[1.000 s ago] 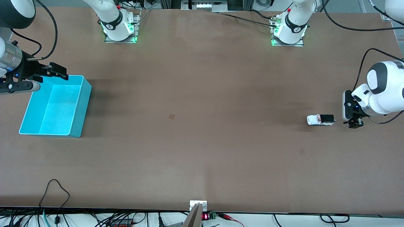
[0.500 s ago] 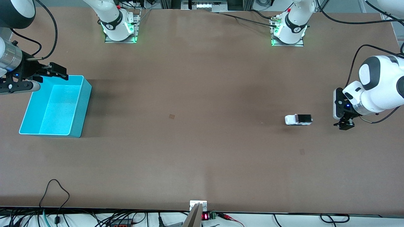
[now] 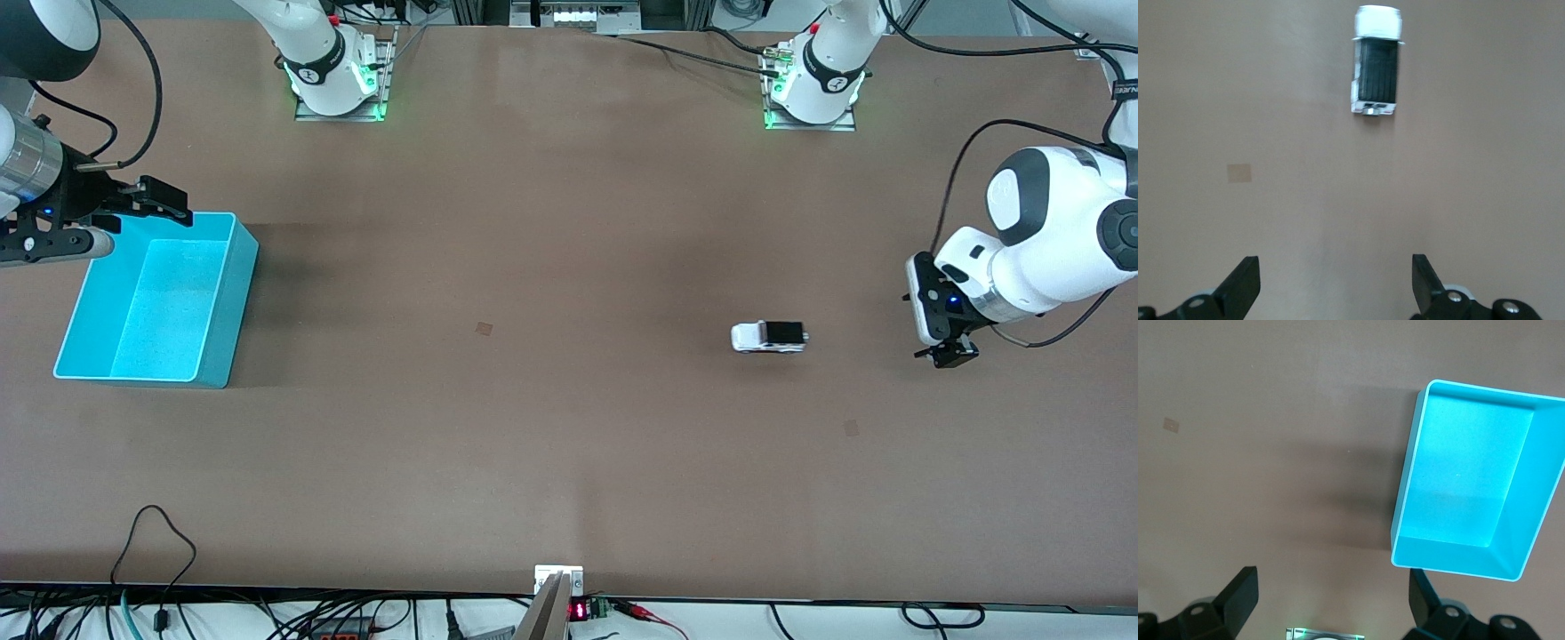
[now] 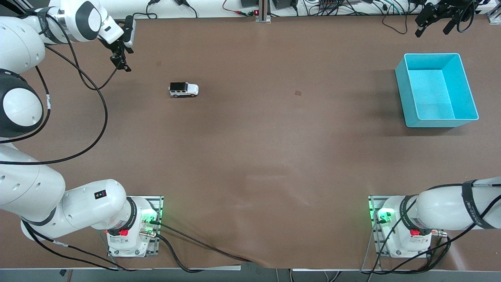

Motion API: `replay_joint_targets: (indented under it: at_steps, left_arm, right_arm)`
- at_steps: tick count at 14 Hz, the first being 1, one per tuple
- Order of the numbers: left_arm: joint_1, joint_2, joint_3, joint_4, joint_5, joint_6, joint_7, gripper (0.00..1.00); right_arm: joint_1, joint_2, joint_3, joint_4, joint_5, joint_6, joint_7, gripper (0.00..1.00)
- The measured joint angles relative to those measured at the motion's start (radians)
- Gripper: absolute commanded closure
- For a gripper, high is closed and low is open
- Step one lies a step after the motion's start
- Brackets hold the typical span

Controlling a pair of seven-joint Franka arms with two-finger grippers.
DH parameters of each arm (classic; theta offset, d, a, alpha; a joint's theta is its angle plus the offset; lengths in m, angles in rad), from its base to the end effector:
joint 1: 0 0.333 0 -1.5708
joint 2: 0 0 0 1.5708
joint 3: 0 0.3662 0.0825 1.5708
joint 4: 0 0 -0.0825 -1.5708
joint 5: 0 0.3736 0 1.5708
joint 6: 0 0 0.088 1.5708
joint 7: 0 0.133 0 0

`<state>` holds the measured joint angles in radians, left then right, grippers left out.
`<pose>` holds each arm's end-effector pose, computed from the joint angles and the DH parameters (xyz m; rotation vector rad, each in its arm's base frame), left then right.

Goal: Wind and store white jeep toy
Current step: 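Raise the left gripper away while the jeep rolls forward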

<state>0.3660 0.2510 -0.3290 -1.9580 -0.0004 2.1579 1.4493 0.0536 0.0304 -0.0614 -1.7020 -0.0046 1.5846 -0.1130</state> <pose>0.5998 0.0318 0.3812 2.3336 -1.9736 0.0411 0.5430 -0.0044 0.5734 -3.1262 -0.1650 0.2319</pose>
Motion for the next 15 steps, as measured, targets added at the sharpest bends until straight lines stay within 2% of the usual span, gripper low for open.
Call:
replay_joint_targets:
  at_steps: [9, 15]
  left_arm:
    - [-0.076, -0.07, 0.0, 0.016, -0.021, 0.001, -0.831, 0.0]
    - [-0.083, -0.093, 0.031, 0.102, -0.021, 0.0, -1.089, 0.0]
  right_arm:
    - [-0.017, 0.014, -0.001, 0.0, 0.0, -0.006, 0.0, 0.0]
    - [-0.017, 0.026, 0.0, 0.0, 0.0, -0.007, 0.0, 0.0]
